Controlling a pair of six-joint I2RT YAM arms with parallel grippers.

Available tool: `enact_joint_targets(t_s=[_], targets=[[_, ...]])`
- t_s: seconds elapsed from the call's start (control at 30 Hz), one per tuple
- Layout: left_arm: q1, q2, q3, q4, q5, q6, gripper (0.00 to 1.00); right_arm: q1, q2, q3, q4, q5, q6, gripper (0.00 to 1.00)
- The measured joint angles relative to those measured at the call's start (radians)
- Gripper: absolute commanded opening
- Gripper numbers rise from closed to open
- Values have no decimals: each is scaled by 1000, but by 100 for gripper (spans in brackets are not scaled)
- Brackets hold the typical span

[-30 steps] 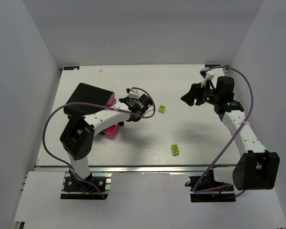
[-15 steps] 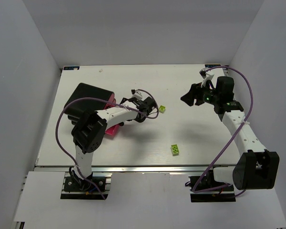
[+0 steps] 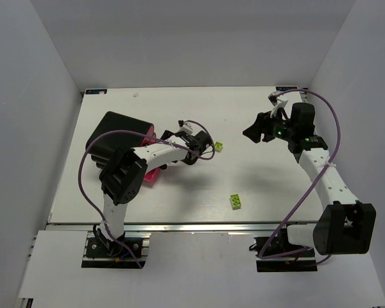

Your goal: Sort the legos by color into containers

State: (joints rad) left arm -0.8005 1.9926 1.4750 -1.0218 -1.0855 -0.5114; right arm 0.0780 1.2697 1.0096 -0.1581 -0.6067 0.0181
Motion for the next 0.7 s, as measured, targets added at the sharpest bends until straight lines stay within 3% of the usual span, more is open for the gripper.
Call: enact_joint_targets(t_s=[0.13,0.17,0.2,0.27,0.33,0.4,0.47,0.5,0.53,0.57,0.63,0.7], targets=[[0,0,8,-10,-3,0,58,0,0,0,0,-4,0,64],[0,0,13,-13,-3,-1,51,0,0,0,0,-6,0,63],[-1,0,19,-17,-4,-3,26,0,1,0,0,-9,-4,62],[-3,0,40,-26,5,-5,6,0,4,0,0,-25,-25,53],[-10,-1,73,-32,31,3,0,1,14,0,-2,-52,-53,25],[-21,-19,98,0,102,24,0,5,42,6,-29,-87,-91,26],[-23,-92,49,76,240,54,17,16,92,37,-81,-106,-148,39],[-23,-149,5,119,327,68,29,25,127,62,-113,-106,-178,51],[-23,-222,-48,164,407,84,57,38,163,87,-144,-102,-203,57],[-23,-296,-98,202,480,98,67,51,193,107,-173,-93,-232,61],[-23,-460,-206,295,642,101,75,92,242,139,-230,-58,-291,72],[-23,-592,-286,381,772,96,77,128,255,141,-280,-19,-338,80]])
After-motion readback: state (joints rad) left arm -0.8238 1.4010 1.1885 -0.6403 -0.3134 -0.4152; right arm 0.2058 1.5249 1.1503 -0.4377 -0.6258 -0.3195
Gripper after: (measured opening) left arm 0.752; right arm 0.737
